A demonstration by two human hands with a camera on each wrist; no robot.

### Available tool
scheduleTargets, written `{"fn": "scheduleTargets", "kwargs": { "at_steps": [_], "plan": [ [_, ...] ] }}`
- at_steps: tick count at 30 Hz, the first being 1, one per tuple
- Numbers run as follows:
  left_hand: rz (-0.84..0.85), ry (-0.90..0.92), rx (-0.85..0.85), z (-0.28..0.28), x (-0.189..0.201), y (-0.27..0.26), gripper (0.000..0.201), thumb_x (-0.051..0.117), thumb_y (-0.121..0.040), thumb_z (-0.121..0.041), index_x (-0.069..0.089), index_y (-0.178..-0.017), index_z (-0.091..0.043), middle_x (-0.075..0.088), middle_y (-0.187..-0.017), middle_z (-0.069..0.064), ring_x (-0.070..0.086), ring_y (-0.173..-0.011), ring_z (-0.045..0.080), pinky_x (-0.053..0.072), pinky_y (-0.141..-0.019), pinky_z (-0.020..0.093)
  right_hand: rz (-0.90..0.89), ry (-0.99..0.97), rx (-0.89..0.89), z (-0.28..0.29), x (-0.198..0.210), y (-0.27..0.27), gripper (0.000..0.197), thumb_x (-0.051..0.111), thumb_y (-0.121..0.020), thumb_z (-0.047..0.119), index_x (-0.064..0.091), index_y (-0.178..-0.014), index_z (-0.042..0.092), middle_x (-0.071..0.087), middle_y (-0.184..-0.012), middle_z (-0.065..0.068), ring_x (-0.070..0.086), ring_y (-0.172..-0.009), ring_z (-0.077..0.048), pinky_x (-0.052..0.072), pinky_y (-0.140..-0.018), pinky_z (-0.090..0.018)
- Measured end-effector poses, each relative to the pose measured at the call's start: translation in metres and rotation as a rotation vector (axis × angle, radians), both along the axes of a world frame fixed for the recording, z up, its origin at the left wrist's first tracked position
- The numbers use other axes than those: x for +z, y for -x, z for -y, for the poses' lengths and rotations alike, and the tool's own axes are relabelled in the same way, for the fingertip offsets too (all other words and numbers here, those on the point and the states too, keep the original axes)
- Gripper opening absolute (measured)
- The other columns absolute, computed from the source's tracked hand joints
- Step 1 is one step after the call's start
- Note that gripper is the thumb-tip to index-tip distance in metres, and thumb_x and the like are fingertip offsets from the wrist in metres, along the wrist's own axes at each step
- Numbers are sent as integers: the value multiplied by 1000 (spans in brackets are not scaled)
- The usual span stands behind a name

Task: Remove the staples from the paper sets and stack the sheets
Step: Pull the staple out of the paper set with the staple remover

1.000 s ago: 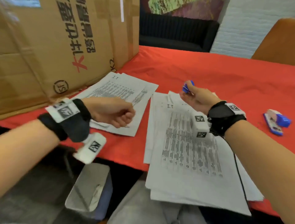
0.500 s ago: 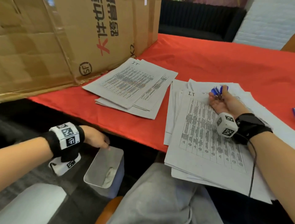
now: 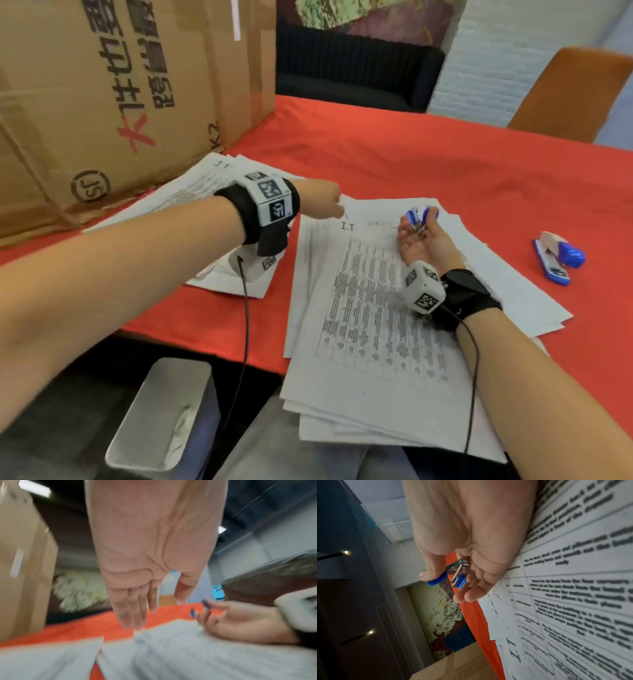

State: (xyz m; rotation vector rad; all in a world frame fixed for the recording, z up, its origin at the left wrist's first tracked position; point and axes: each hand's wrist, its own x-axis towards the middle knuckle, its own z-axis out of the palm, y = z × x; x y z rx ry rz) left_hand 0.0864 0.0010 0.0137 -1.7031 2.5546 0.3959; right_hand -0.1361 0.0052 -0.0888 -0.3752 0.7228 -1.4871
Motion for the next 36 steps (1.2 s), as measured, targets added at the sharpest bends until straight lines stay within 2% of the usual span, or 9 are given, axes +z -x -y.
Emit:
{"fn": "scheduleTargets", "kwargs": {
  "at_steps": [7, 11, 14, 18, 21, 26, 30, 33, 36],
  "plan": [
    [75, -145, 46, 52, -35, 39, 55, 41, -96, -48, 55, -123, -3, 58, -122, 16, 56, -109, 33, 43, -88, 34, 51, -30, -31, 0, 5, 3, 43, 54, -92, 44, 57, -95, 1, 57, -83, -6, 55, -72, -13, 45, -72, -23],
    [49, -235, 43, 57, -33, 36, 46, 49, -89, -56, 56, -89, -11, 58, -87, 13, 51, -67, 24, 38, -63, 28, 55, -56, -50, 6, 2, 5, 45, 57, -89, 46, 56, -95, 1, 59, -79, -5, 57, -72, -13, 46, -69, -23],
    [-296, -385, 102, 50, -34, 26, 35, 72, -79, -40, 62, -92, -9, 66, -82, 4, 61, -64, 20, 45, -53, 21, 71, -71, -72, 7, 0, 5, 44, 58, -89, 45, 56, -94, 2, 58, -80, -6, 57, -72, -14, 47, -68, -24],
    [-841, -709, 256, 30, -41, 10, 36, 68, -81, -3, 60, -116, -2, 69, -110, 15, 67, -100, 28, 57, -85, 37, 3, -118, -36, 9, 3, 7, 34, 58, -91, 40, 55, -92, 6, 57, -86, -6, 59, -77, -15, 52, -66, -24],
    [-915, -718, 416, 15, -61, 0, 36, 67, -80, 4, 61, -115, 2, 70, -109, 17, 66, -102, 32, 51, -94, 48, -371, -204, 138, 13, 19, 29, 34, 63, -87, 42, 54, -97, 11, 58, -89, -7, 59, -74, -16, 52, -62, -26],
    [-1167, -281, 447, 19, -43, -24, 14, 63, -86, -3, 64, -97, -11, 70, -101, 9, 69, -78, 16, 58, -71, 31, -1684, -191, 311, 19, 56, 91, 44, 71, -78, 50, 62, -107, 18, 62, -95, -5, 56, -75, -17, 49, -63, -29],
    [-1337, -41, 321, 29, -12, -35, 24, 58, -92, -11, 60, -115, -12, 69, -110, 5, 69, -91, 19, 56, -79, 35, -2178, -264, 600, 14, 73, 104, 83, 64, -76, 63, 43, -141, 15, 48, -142, -7, 50, -121, -23, 40, -101, -35],
    [-1435, 87, 245, 32, 12, -33, 25, 56, -94, -16, 57, -119, -15, 68, -113, 4, 68, -99, 22, 56, -81, 38, -1937, -28, 391, 7, 97, 89, 99, 58, -73, 69, 24, -150, 18, 32, -154, -2, 38, -136, -19, 33, -112, -37],
    [-1528, 211, 140, 36, 44, -17, 26, 53, -95, -16, 52, -121, -9, 68, -110, 2, 69, -96, 17, 56, -78, 32, -1407, 268, 353, 4, 118, 57, 60, 54, -87, 51, 42, -140, 24, 52, -138, 9, 52, -124, -8, 39, -110, -34]
  ]
}}
